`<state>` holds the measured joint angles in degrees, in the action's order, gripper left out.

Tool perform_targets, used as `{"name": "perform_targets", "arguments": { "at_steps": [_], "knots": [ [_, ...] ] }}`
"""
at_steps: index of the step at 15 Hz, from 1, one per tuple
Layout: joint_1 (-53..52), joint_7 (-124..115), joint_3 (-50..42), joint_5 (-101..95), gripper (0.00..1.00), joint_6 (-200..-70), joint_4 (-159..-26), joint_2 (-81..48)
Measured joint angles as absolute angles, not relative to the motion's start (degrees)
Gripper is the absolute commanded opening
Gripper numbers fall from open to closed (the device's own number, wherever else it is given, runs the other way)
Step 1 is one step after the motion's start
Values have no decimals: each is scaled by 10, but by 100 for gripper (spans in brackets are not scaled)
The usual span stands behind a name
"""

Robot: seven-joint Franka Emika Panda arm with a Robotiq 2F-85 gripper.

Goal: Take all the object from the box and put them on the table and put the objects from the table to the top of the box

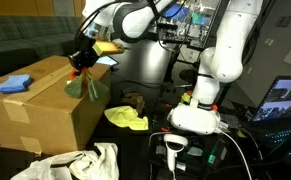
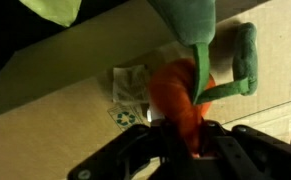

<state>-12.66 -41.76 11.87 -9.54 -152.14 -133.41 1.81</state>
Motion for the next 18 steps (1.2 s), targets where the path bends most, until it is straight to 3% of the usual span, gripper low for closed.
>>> {"name": "perform_targets", "arguments": {
  "at_steps": [18],
  "knots": [
    [-5,-657,87,0,13,-1581,-1569,157]
  ]
}}
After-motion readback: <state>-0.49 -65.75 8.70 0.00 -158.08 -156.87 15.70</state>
